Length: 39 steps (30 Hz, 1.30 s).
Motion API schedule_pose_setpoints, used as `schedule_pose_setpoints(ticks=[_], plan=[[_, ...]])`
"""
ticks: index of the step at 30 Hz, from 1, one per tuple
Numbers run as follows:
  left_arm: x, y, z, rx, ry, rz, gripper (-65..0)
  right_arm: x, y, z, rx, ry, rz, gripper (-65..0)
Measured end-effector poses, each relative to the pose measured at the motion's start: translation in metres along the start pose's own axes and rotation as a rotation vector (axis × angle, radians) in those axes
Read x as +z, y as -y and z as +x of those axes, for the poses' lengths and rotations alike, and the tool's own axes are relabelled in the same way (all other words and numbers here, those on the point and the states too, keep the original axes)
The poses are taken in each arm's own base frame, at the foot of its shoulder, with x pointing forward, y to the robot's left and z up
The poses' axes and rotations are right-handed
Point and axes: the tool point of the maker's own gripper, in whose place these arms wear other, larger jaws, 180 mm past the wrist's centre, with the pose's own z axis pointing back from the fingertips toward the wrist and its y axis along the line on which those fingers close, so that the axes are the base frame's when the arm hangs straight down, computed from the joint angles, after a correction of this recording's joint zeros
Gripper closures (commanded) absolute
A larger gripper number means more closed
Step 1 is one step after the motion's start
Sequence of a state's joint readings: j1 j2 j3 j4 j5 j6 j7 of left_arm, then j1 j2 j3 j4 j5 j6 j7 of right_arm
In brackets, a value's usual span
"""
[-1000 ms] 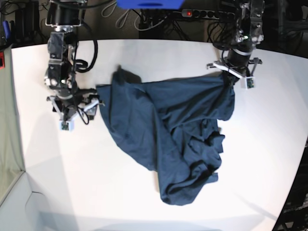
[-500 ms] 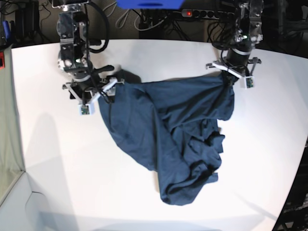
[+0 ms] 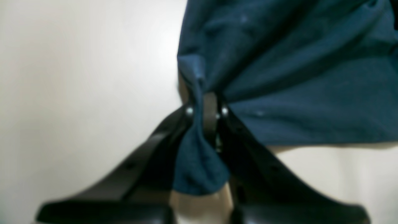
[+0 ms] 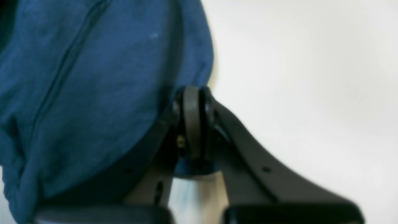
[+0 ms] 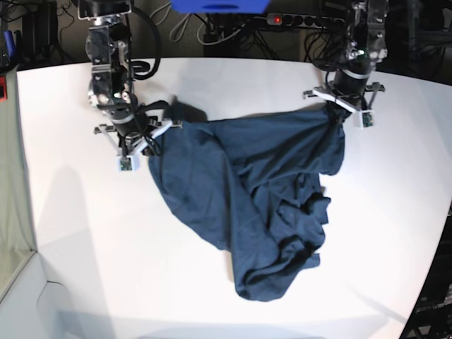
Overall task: Layout the t-shirt on the table in an organized manner, then fold the t-shirt properly
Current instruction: 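Release the right gripper and reach toward the shirt's sleeve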
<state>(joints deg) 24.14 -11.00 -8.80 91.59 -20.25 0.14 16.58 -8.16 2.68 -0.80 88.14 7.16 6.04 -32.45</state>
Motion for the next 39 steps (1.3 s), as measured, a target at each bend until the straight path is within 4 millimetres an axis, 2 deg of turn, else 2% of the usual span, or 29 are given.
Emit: schedule_pose_setpoints(ticks=[6, 10, 13, 19, 22, 24, 27, 28, 31, 36, 39], plan=[[0.017, -0.033, 0.049, 0.006, 0.134, 0.085, -0.3, 0.017, 0.052, 0.002, -0.050, -0.005, -0.121, 0.0], [0.024, -0.050, 0.066, 0.008, 0.177, 0.125, -0.3, 0.027, 0.077, 0.028, -0.087, 0.065, -0.182, 0.0], [0.029, -0.062, 0.070, 0.013, 0.189, 0.158, -0.3, 0.031, 0.092, 0.044, -0.106, 0.106, -0.213, 0.0], [0.037, -0.082, 0.075, 0.024, 0.210, 0.210, -0.3, 0.042, 0.122, 0.049, -0.126, 0.126, -0.282, 0.0], [0.045, -0.090, 0.062, 0.020, 0.181, 0.233, -0.3, 0.052, 0.133, 0.044, -0.135, 0.129, -0.314, 0.0], [0.051, -0.091, 0.044, 0.015, 0.136, 0.236, -0.3, 0.059, 0.137, 0.029, -0.132, 0.105, -0.329, 0.0], [0.060, -0.091, 0.018, 0.033, 0.079, 0.248, -0.3, 0.067, 0.133, 0.000, -0.124, 0.038, -0.329, 0.0], [0.060, -0.090, 0.011, 0.049, 0.061, 0.255, -0.3, 0.068, 0.130, -0.002, -0.126, 0.038, -0.325, 0.0], [0.060, -0.084, 0.004, 0.074, 0.055, 0.249, -0.3, 0.069, 0.110, 0.007, -0.122, 0.071, -0.284, 0.0], [0.066, -0.086, -0.006, 0.070, 0.029, 0.255, -0.3, 0.068, 0.075, 0.030, -0.049, 0.122, -0.189, -0.4], [0.064, -0.090, -0.013, 0.076, 0.012, 0.265, -0.3, 0.059, 0.041, 0.040, -0.002, 0.129, -0.103, -6.2]])
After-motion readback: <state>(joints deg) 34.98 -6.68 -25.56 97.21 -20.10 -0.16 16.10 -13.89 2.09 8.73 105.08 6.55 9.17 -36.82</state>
